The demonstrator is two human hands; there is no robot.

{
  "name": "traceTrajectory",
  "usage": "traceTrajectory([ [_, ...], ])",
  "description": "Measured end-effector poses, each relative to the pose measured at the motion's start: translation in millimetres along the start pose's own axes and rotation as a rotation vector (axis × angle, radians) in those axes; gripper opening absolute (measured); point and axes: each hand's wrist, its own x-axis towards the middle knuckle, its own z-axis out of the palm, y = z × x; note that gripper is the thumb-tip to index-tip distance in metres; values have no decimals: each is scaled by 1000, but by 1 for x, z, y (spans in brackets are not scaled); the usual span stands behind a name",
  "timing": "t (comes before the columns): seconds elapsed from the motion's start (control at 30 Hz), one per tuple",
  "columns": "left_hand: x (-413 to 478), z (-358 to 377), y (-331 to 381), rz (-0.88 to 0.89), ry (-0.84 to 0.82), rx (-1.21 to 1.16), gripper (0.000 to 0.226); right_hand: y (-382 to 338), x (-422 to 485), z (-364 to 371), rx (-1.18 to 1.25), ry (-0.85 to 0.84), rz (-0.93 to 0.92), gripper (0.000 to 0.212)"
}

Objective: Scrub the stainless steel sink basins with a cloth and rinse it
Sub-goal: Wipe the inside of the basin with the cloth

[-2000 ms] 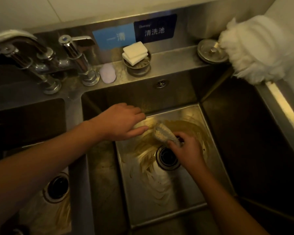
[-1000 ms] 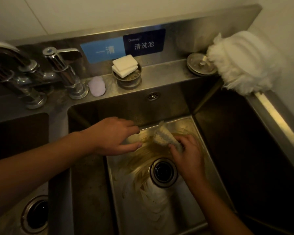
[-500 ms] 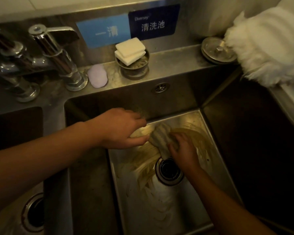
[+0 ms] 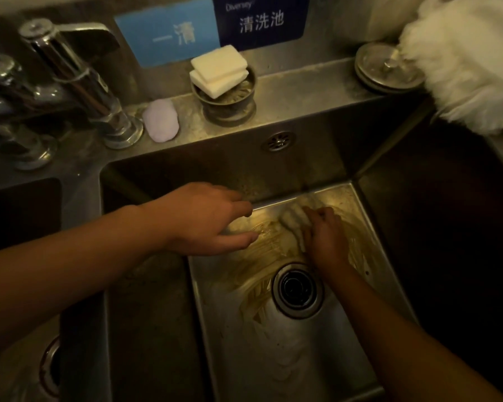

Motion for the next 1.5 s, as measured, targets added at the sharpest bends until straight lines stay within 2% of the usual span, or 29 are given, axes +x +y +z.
traceTrajectory([
  [0.1, 0, 0, 0, -11, 3, 2, 72, 1, 6, -1, -4, 64, 138, 50],
  [0.2, 1, 0, -1, -24, 20, -4, 71, -21, 8, 11, -32, 47, 161, 51],
  [0.27, 1, -1, -1, -28, 19, -10, 70, -40, 3, 23, -51, -19, 90, 51],
  [0.43, 2, 0, 0, -36, 6, -8, 67, -78, -31, 38, -56, -213, -233, 49],
  [0.5, 2, 0, -1, -44, -5, -12, 68, -78, -43, 34, -22, -299, -302, 56],
  [0.53, 2, 0, -1, -45, -10, -16, 69, -71, -41, 31, 11, -285, -295, 56],
  [0.6, 1, 1, 0, -44, -13, -26, 69, -47, -28, 24, 78, -213, -164, 41],
  [0.63, 1, 1, 0, -44, -10, -30, 69, -35, -20, 17, 77, -177, -101, 40],
  [0.77, 1, 0, 0, -55, -4, -32, 70, 5, 2, -2, -6, -52, 63, 48],
  [0.87, 1, -1, 0, -68, -24, -21, 72, -3, 5, 5, 4, -20, 106, 48],
  [1.17, 1, 1, 0, -71, -66, 20, 70, -74, -40, 48, 13, -329, -304, 46],
  [1.23, 2, 1, -1, -80, -82, 19, 72, -77, -45, 47, 92, -378, -341, 42],
  [1.3, 2, 1, -1, -89, -91, 6, 73, -70, -39, 34, 242, -346, -304, 40],
  [1.37, 3, 1, -1, -86, -68, -6, 70, -58, -28, 13, 327, -244, -263, 38],
  [1.5, 2, 2, -3, -74, -25, -28, 65, -25, 4, -31, 291, -36, -246, 41],
])
